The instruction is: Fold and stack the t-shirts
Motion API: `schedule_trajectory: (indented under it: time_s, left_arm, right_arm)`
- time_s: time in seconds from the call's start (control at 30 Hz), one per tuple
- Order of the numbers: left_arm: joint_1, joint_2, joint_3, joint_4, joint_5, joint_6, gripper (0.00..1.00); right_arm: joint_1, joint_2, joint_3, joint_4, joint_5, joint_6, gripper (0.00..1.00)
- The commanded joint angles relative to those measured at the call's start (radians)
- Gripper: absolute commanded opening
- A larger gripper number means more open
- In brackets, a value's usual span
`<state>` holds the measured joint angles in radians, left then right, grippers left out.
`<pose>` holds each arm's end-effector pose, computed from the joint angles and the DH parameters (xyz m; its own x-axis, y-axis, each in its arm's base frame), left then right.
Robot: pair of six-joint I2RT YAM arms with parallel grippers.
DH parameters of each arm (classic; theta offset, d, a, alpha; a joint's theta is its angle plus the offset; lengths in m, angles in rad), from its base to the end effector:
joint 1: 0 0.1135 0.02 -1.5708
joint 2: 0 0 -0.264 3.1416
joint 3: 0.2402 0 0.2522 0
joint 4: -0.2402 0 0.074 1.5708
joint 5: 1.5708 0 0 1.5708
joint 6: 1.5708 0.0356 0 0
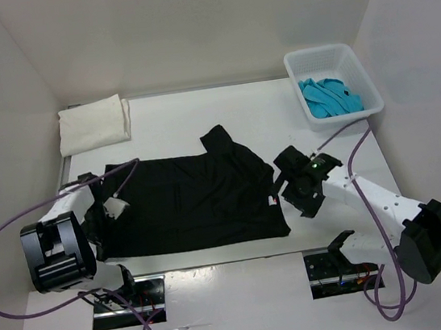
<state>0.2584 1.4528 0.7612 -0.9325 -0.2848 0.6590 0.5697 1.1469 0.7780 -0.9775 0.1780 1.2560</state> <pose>0.2006 0.0634 0.1576 -0.9046 0.3688 0.2139 0.4087 0.8928 0.1892 0.1598 0.0949 0.2155 -0.7274 0.6454 -0.2330 0.6265 0.7632 0.1581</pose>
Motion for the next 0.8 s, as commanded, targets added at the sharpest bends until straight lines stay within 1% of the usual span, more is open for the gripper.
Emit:
schedule_trajectory:
  time_s: [0.0, 0.03, 0.07, 0.1, 0.13, 0.17, 0.2, 0.23, 0.27, 0.3, 0.33, 0.37, 0.4, 0.47, 0.5, 0.53, 0.57, 0.6, 0.67, 0.77]
  left_arm:
    - [0.059, -0.028, 0.131, -0.122, 0.024, 0.028, 0.74]
    - [0.086, -0.028, 0.183, -0.144, 0.050, 0.028, 0.77]
    - [0.087, -0.014, 0.302, -0.158, 0.109, 0.028, 0.82]
    - [0.103, -0.014, 0.364, -0.158, 0.145, 0.028, 0.84]
    - [0.122, 0.001, 0.422, -0.149, 0.183, 0.019, 0.85]
    - [0.122, 0.021, 0.475, -0.093, 0.262, -0.010, 0.86]
    - [0.122, 0.021, 0.534, -0.050, 0.300, -0.030, 0.88]
    - [0.122, 0.036, 0.547, -0.007, 0.334, -0.051, 0.89]
    - [0.113, 0.064, 0.547, 0.076, 0.402, -0.093, 0.89]
    - [0.113, 0.082, 0.558, 0.116, 0.433, -0.117, 0.91]
    - [0.099, 0.137, 0.558, 0.153, 0.455, -0.146, 0.91]
    - [0.099, 0.173, 0.575, 0.202, 0.478, -0.174, 0.91]
    - [0.099, 0.252, 0.590, 0.214, 0.546, -0.218, 0.91]
    - [0.090, 0.328, 0.648, 0.250, 0.596, -0.266, 0.91]
    - [0.090, 0.362, 0.662, 0.267, 0.628, -0.306, 0.91]
    - [0.090, 0.417, 0.674, 0.285, 0.637, -0.324, 0.91]
    - [0.090, 0.438, 0.684, 0.326, 0.638, -0.340, 0.91]
    - [0.090, 0.455, 0.697, 0.351, 0.647, -0.367, 0.91]
    - [0.090, 0.495, 0.711, 0.397, 0.647, -0.377, 0.91]
    - [0.090, 0.540, 0.721, 0.431, 0.627, -0.377, 0.93]
  right_arm:
    - [0.009, -0.006, 0.208, 0.005, 0.126, -0.111, 1.00]
    - [0.009, 0.022, 0.309, 0.043, 0.126, -0.174, 1.00]
    - [0.009, 0.060, 0.364, 0.080, 0.126, -0.298, 1.00]
    - [0.009, 0.173, 0.419, 0.148, 0.126, -0.364, 1.00]
    - [0.009, 0.242, 0.537, 0.181, 0.088, -0.433, 1.00]
    - [0.009, 0.317, 0.603, 0.204, 0.077, -0.554, 1.00]
    - [0.009, 0.484, 0.748, 0.218, 0.077, -0.602, 1.00]
    - [-0.002, 0.572, 0.830, 0.218, 0.068, -0.648, 1.00]
    - [-0.002, 0.661, 0.916, 0.205, 0.067, -0.726, 1.00]
    - [-0.002, 0.833, 1.001, 0.194, 0.067, -0.762, 1.00]
    - [-0.002, 0.919, 1.178, 0.180, 0.067, -0.789, 1.00]
    - [-0.013, 1.004, 1.275, 0.159, 0.067, -0.814, 1.00]
    - [-0.013, 1.172, 1.486, 0.093, 0.067, -0.846, 1.00]
    - [-0.022, 1.340, 1.723, 0.005, 0.067, -0.869, 1.00]
    - [-0.022, 1.435, 1.996, -0.056, 0.067, -0.880, 1.00]
    - [-0.033, 1.511, 1.998, -0.050, 0.058, -0.870, 1.00]
    - [-0.047, 1.522, 1.982, -0.018, -0.015, -0.869, 1.00]
    - [-0.069, 1.543, 2.021, -0.018, -0.015, -0.838, 1.00]
    - [-0.070, 1.621, 2.104, -0.039, 0.008, -0.837, 1.00]
    - [-0.079, 1.634, 2.091, -0.030, 0.008, -0.837, 1.00]
